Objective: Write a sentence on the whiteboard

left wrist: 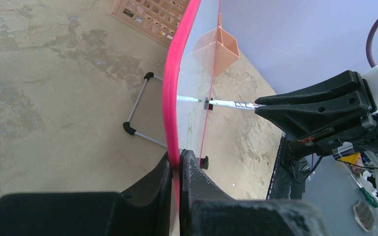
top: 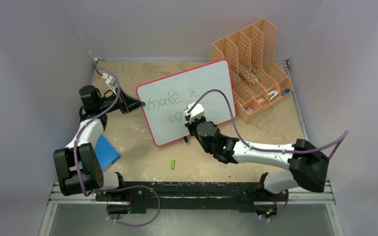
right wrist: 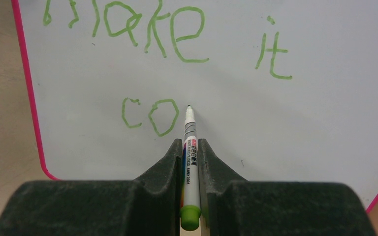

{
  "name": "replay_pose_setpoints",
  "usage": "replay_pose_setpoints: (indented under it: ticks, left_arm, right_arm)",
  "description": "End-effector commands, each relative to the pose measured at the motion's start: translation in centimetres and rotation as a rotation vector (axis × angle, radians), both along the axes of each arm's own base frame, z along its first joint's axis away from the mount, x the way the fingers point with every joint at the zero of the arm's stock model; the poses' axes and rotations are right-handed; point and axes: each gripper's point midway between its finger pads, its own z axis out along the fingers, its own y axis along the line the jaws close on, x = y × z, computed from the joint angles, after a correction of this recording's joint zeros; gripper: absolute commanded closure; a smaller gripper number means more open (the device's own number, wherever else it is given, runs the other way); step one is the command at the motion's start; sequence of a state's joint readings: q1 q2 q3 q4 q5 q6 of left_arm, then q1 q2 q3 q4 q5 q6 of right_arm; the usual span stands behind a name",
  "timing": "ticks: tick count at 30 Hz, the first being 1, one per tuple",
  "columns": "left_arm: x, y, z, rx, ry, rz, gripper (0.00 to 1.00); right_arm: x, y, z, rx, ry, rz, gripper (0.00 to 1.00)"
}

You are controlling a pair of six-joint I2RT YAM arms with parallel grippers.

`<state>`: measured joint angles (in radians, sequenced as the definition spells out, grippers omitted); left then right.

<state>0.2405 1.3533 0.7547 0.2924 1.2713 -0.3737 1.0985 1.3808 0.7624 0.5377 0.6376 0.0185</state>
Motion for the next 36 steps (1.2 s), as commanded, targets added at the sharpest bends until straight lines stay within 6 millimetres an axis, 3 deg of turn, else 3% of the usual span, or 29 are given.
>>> replay_pose_setpoints:
  ticks: [1,36]
  left_arm:
    - [-0.1,-0.6,0.7,0.026,-0.062,-0.025,1.0]
    - [-0.1,-0.6,0.7,0.026,-0.062,-0.026,1.0]
  right_arm:
    - [0.6,0.4,1.3,0.053,-0.025,-0.016,1.0]
    - [-0.6,-0.6,-1.1,0.015,0.045,-0.005,1.0]
